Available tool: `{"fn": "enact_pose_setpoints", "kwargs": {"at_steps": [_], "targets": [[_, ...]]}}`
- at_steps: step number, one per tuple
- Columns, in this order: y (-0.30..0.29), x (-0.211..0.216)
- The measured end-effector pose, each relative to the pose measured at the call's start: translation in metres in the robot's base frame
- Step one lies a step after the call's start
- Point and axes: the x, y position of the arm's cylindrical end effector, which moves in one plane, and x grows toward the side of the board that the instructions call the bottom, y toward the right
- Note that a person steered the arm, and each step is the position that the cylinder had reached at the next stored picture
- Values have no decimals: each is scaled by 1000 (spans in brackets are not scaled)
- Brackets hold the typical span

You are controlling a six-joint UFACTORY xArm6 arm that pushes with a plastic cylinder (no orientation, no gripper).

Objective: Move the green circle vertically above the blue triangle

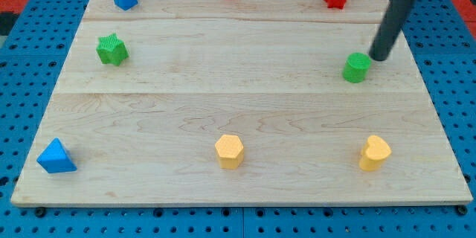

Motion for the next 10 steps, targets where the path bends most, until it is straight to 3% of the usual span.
{"fn": "enact_pose_setpoints", "kwargs": {"at_steps": [1,5,9,10], "targets": [[-34,12],[-24,72],[-145,97],[-143,113]]}}
